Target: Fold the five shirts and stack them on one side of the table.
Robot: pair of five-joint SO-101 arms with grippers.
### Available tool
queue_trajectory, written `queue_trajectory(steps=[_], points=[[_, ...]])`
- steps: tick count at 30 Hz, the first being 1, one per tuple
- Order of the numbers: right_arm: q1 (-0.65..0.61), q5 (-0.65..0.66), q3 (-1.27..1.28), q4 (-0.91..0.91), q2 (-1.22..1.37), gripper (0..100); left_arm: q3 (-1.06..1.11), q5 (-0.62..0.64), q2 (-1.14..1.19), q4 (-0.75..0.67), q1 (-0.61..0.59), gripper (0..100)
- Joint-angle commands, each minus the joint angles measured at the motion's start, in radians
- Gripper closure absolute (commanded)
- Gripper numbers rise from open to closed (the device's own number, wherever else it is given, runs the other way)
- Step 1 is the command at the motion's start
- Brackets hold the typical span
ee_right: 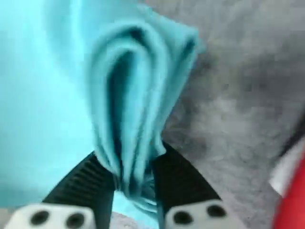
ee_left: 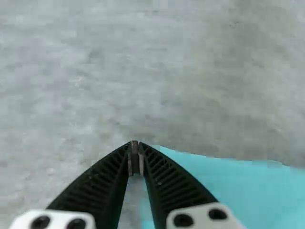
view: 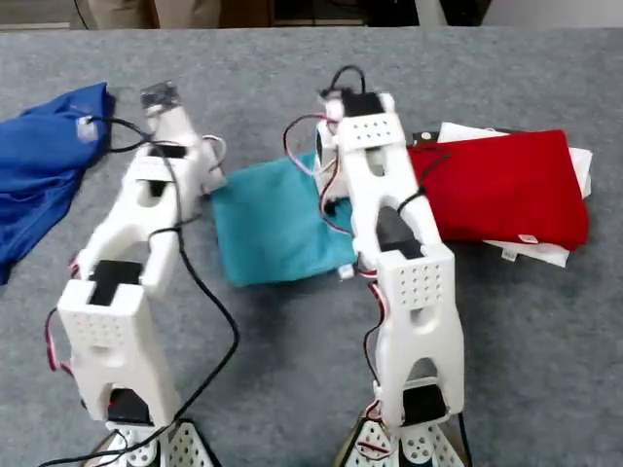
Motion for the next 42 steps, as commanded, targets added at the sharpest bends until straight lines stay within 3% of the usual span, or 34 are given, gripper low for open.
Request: queue_trajectory(steps=[1,10,23,28,34,37,42], points=[[0.064,-0.005,-0.153,0.051,-0.088,99.6,-0.055,0.207,-0.068,-0.015,-0.150,98],[0.271,0.087,-0.245,0.052,-0.236,99.6,-0.063,0.192,-0.044,-0.058,-0.190,98],[0.705,0.318,-0.234,0.048,-0.265,99.6,-0.063,0.192,-0.042,-0.060,-0.184,98],[0.748,0.411,-0.225,0.049,-0.242,99.6,-0.063,0.190,-0.042,-0.060,-0.178,98],[0.769,0.419,-0.226,0.051,-0.260,99.3,-0.063,0.147,-0.042,-0.061,-0.176,98],[0.777,0.419,-0.231,0.052,-0.266,87.8,-0.063,0.143,-0.042,-0.068,-0.173,98],[0.773,0.423,-0.217,0.052,-0.315,45.1,-0.086,0.071,-0.041,-0.061,-0.146,98]])
